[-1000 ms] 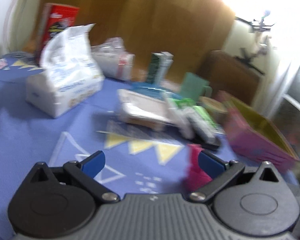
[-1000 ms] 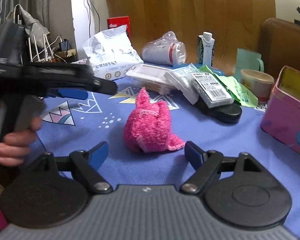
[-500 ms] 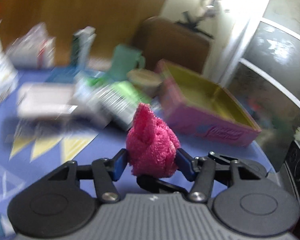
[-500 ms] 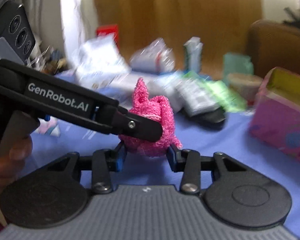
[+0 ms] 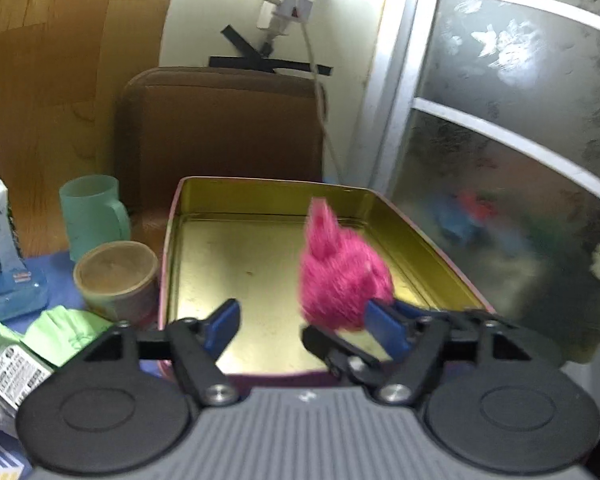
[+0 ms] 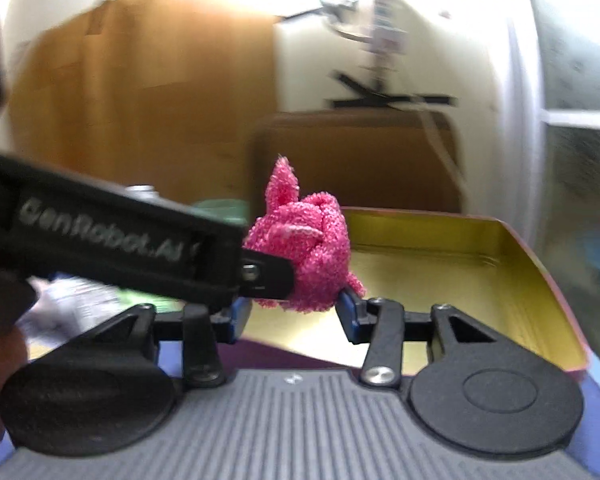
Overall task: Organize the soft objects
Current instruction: 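Carry the pink sock with the right gripper into the pink tin and release, then reach the right gripper to the boxed battery pack and grasp it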
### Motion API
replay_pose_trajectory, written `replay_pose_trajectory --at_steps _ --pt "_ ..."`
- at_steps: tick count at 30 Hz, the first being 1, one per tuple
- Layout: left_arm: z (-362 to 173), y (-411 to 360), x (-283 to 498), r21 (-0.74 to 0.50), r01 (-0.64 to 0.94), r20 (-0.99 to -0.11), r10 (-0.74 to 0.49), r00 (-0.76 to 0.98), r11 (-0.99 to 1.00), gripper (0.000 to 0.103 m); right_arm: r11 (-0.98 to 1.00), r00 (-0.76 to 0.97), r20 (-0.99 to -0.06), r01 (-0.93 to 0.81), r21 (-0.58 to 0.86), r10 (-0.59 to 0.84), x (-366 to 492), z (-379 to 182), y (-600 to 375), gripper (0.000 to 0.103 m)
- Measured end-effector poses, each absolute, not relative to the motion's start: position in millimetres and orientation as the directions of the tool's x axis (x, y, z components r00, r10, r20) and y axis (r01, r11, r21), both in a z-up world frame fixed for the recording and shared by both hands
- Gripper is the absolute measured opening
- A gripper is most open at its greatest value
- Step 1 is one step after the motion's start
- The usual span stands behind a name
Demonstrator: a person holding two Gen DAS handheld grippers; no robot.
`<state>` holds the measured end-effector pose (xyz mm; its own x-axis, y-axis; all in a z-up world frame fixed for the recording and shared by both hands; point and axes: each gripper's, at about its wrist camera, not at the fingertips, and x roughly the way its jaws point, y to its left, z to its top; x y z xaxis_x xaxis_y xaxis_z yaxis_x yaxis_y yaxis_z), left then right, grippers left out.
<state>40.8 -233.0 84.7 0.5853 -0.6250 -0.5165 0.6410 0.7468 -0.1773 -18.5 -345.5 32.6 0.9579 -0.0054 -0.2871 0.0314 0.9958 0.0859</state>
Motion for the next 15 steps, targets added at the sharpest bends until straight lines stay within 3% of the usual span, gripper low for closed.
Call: replay_pose_trajectory --at_steps 1,2,8,12,15 --pt "84 -229 41 -0.18 0.632 -0.516 -0.62 0.592 0.754 0.078 0.994 0.952 -0.306 0.052 0.095 -0.02 -14 31 -347 0.08" --pt "83 -223 40 -0.192 0.628 -0.508 -0.624 0.594 0.754 0.078 0.99 0.952 -0.305 0.072 0.118 -0.033 -15 30 -352 0.084" --pt "84 -139 29 -0.236 0.561 -0.45 -0.601 0.661 0.793 0.083 0.982 0.975 -0.218 0.074 0.171 -0.036 -34 27 -348 0.084" --pt "65 -65 21 -0.221 0.442 -0.454 -0.493 0.742 0.869 0.083 0.99 0.979 -0.185 -0.065 0.128 0.088 -37 33 -313 0.071" --pt "43 -18 19 -0.192 0.347 -0.492 -0.396 0.775 0.918 0.083 0.974 0.943 -0.246 -0.222 0.035 0.224 -29 32 -269 0.059"
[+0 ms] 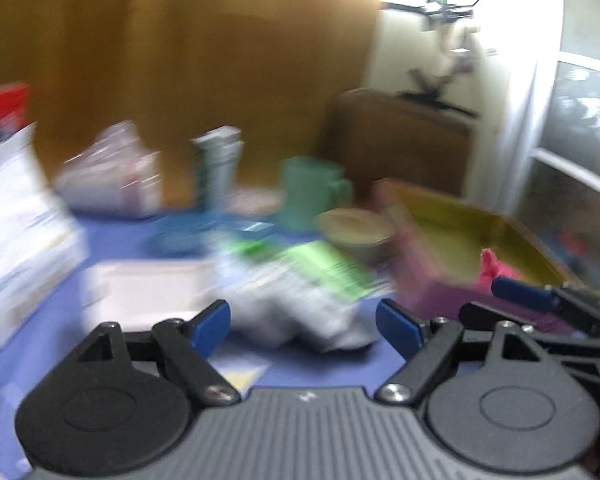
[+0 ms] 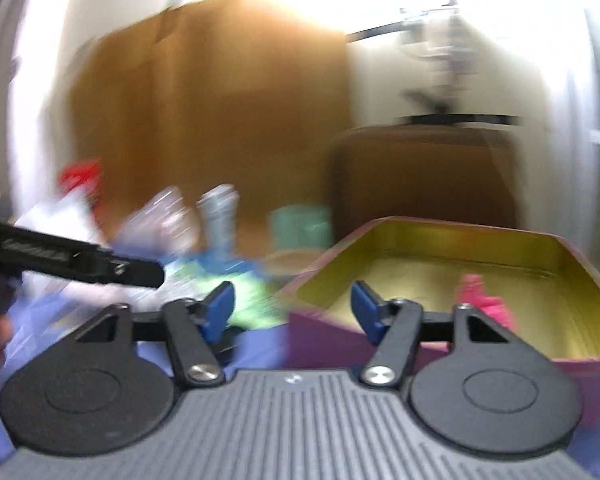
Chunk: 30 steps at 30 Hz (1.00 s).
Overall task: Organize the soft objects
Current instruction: 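Reach the right gripper to the boxed battery pack and grasp it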
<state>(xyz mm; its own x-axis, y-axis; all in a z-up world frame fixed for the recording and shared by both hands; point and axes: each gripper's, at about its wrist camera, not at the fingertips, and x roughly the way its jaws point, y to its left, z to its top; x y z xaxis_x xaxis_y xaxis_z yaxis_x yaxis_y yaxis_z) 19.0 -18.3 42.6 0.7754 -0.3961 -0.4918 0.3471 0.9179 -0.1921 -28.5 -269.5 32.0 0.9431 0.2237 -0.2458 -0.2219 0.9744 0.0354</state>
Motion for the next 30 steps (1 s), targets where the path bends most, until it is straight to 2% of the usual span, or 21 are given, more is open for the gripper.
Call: replay_pose_trajectory --at_steps 1,5,7,9,11,14,16,18,19,27,30 --pt "36 -8 19 -0.182 0.32 -0.504 -0.368 0.781 0.93 0.083 0.964 0.928 -0.271 -0.265 0.008 0.257 -20 30 -257 0.056" --pt "12 16 18 -0.162 0.257 -0.532 -0.304 0.79 0.953 0.082 0.924 0.872 -0.366 -0.375 -0.075 0.324 16 20 -211 0.056" --pt "8 22 20 -0.203 0.253 -0.537 -0.323 0.779 0.946 0.08 0.919 0.851 -0.414 -0.386 -0.075 0.324 40 15 -202 0.057" --pt "11 26 21 -0.232 0.26 -0.502 -0.344 0.793 0.937 0.081 0.919 0.835 -0.45 -0.387 -0.072 0.316 55 11 -195 0.057" --pt "9 26 21 -0.245 0.272 -0.498 -0.361 0.788 0.931 0.081 0.92 0.827 -0.479 -0.381 -0.092 0.295 63 6 -190 0.06" --pt "9 24 21 -0.254 0.294 -0.484 -0.384 0.786 0.921 0.081 0.913 0.828 -0.494 -0.381 -0.149 0.265 66 -2 -180 0.076" --pt "8 25 19 -0.261 0.304 -0.473 -0.396 0.787 0.916 0.081 0.905 0.832 -0.495 -0.383 -0.182 0.252 70 -7 -175 0.079" --pt "8 26 17 -0.268 0.306 -0.462 -0.4 0.791 0.914 0.082 0.899 0.822 -0.51 -0.394 -0.191 0.253 75 -11 -171 0.073" --pt "8 28 16 -0.272 0.306 -0.459 -0.402 0.792 0.912 0.082 0.897 0.816 -0.516 -0.402 -0.182 0.261 76 -12 -170 0.059" --pt "7 35 15 -0.317 0.295 -0.442 -0.415 0.795 0.901 0.089 0.884 0.833 -0.475 -0.42 -0.207 0.285 31 -1 -171 0.057" --pt "6 36 15 -0.327 0.289 -0.448 -0.417 0.791 0.9 0.089 0.848 0.811 -0.486 -0.478 -0.228 0.326 -2 1 -170 0.033"
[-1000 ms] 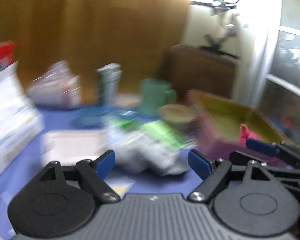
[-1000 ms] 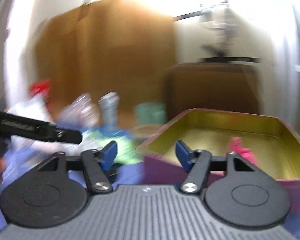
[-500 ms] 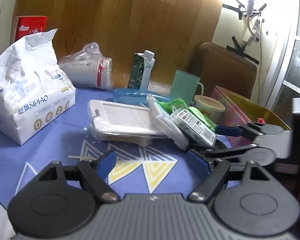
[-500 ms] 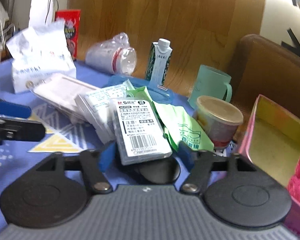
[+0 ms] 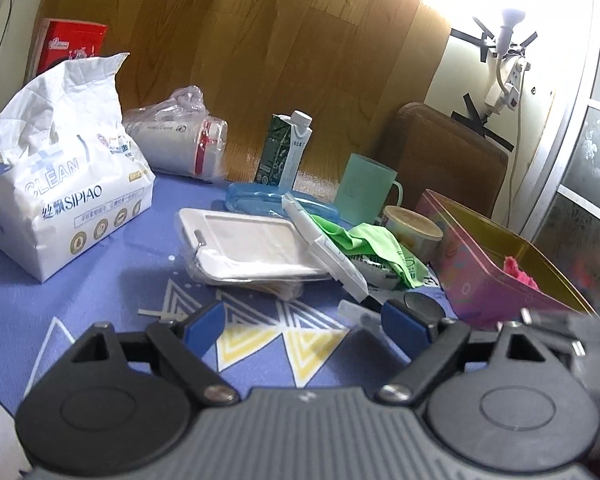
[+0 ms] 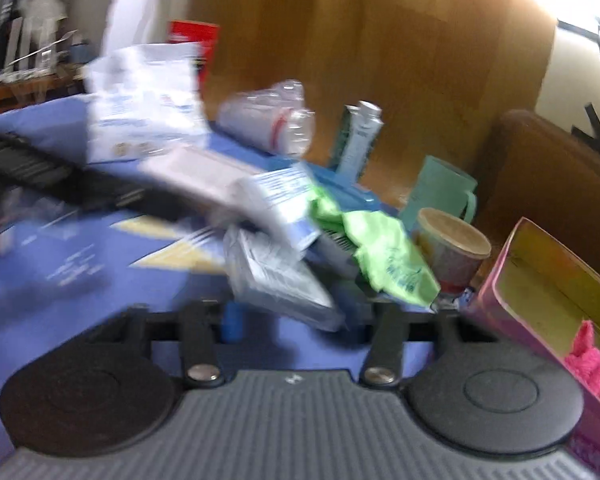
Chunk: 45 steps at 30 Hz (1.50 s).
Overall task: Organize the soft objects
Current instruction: 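Reach the right gripper to the boxed battery pack and grasp it, then carry the battery pack with the right gripper into the pink tin and release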
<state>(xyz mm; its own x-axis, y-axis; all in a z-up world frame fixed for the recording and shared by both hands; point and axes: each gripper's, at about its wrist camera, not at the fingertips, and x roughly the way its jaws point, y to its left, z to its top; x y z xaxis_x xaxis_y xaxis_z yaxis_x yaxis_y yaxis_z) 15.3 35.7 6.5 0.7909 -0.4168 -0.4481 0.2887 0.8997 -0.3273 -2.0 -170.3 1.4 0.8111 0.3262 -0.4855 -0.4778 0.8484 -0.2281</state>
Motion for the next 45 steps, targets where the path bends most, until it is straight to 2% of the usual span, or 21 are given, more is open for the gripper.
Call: replay_pose_trajectory --at_steps 4,5,7,15,17,18,19,23,24,27,29,33,38,45 --pt "6 34 16 -0.327 0.288 -0.461 -0.419 0.783 0.9 0.089 0.817 0.746 -0.555 -0.544 -0.189 0.368 -31 -9 -168 0.037" --pt "6 34 16 -0.328 0.288 -0.466 -0.419 0.78 0.9 0.089 0.821 0.753 -0.544 -0.539 -0.187 0.371 -38 -10 -169 0.041" --pt "5 35 16 -0.33 0.291 -0.47 -0.424 0.774 0.898 0.089 0.829 0.745 -0.541 -0.54 -0.147 0.39 -43 -9 -173 0.06" --pt "4 29 21 -0.332 0.3 -0.529 -0.44 0.726 0.894 0.089 0.874 0.753 -0.519 -0.485 -0.022 0.404 -47 -13 -192 0.075" --pt "2 30 18 -0.4 0.3 -0.542 -0.488 0.684 0.866 0.089 0.874 0.741 -0.529 -0.486 0.004 0.415 -46 -14 -194 0.077" --pt "1 30 15 -0.434 0.304 -0.542 -0.516 0.664 0.848 0.089 0.868 0.731 -0.533 -0.496 0.015 0.427 -46 -13 -193 0.083" --pt "2 27 12 -0.45 0.314 -0.542 -0.536 0.648 0.836 0.089 0.862 0.724 -0.534 -0.506 0.02 0.437 -46 -12 -193 0.087" --pt "4 3 7 -0.415 0.357 -0.577 -0.545 0.608 0.837 0.087 0.838 0.707 -0.548 -0.545 -0.022 0.446 -42 -14 -183 0.09" --pt "1 -3 9 -0.422 0.365 -0.59 -0.557 0.585 0.83 0.086 0.836 0.705 -0.556 -0.547 -0.034 0.439 -38 -17 -179 0.094" --pt "-1 -22 5 -0.362 0.391 -0.595 -0.533 0.602 0.846 0.084 0.835 0.679 -0.563 -0.548 0.038 0.471 -26 -18 -177 0.092" --pt "0 -31 1 -0.339 0.403 -0.598 -0.526 0.605 0.85 0.084 0.823 0.678 -0.55 -0.567 0.033 0.488 -25 -18 -172 0.076" --pt "1 -28 0 -0.377 0.398 -0.592 -0.548 0.591 0.836 0.081 0.848 0.712 -0.527 -0.529 0.033 0.465 -33 -18 -172 0.065" --pt "8 -34 -7 -0.356 0.42 -0.577 -0.55 0.604 0.835 0.08 0.865 0.735 -0.504 -0.499 0.051 0.454 -40 -17 -178 0.064" --pt "37 -48 -7 -0.326 0.479 -0.519 -0.578 0.63 0.815 0.08 0.893 0.814 -0.409 -0.45 0.004 0.412 -53 -9 -184 0.064"
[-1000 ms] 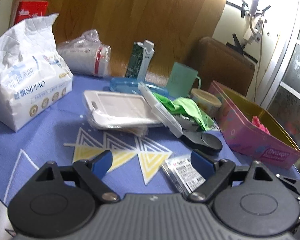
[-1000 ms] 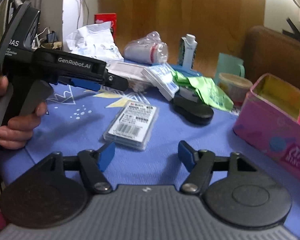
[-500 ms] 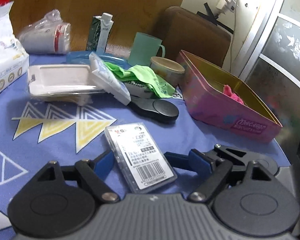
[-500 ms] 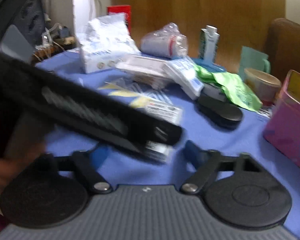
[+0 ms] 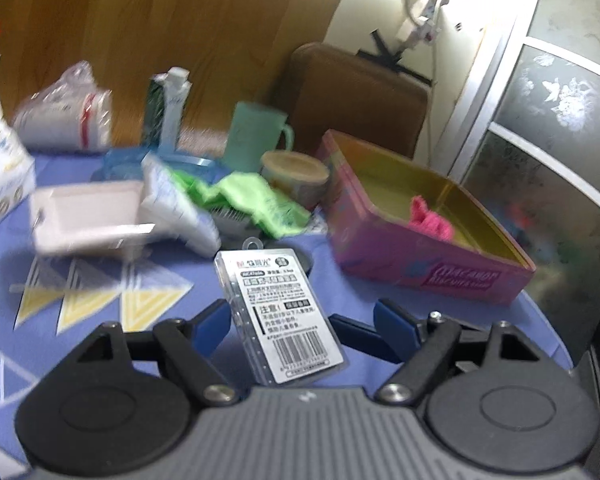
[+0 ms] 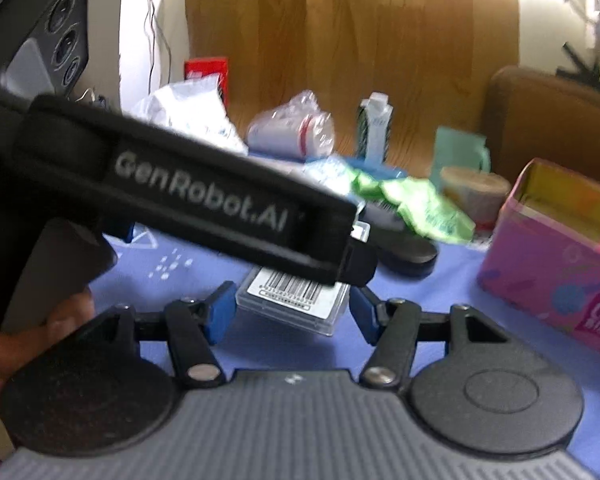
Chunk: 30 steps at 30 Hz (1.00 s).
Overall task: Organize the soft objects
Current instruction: 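Carry the battery pack with the right gripper into the pink tin and release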
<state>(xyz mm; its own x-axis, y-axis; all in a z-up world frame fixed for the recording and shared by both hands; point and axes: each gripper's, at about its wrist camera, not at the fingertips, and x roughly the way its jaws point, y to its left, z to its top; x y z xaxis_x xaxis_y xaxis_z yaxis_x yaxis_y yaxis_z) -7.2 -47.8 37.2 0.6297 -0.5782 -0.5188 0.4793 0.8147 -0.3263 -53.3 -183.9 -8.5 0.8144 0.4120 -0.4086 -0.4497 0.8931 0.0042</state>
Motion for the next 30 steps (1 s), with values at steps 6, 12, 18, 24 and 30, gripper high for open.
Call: replay_pose_trajectory --at_steps 6,12,18,24,30 --pt "67 -85 8 -0.285 0.568 -0.471 -0.629 0.618 0.772 0.08 0.931 0.884 -0.314 -0.365 -0.001 0.346 -49 10 -209 0.064" --pt "84 -146 30 -0.23 0.665 -0.445 -0.685 0.577 0.71 0.08 0.972 0.941 -0.254 -0.234 -0.006 0.225 -35 25 -252 0.064" --pt "83 -205 57 -0.197 0.714 -0.447 -0.71 0.544 0.671 0.08 0.994 0.966 -0.236 -0.104 0.026 0.107 -6 30 -298 0.065" --pt "72 -214 65 -0.199 0.692 -0.469 -0.687 0.555 0.694 0.08 0.999 0.964 -0.265 0.012 0.037 -0.002 14 19 -318 0.066" --pt "74 -177 49 -0.216 0.661 -0.445 -0.675 0.589 0.719 0.081 0.994 0.968 -0.25 0.031 0.102 -0.005 -7 12 -323 0.065"
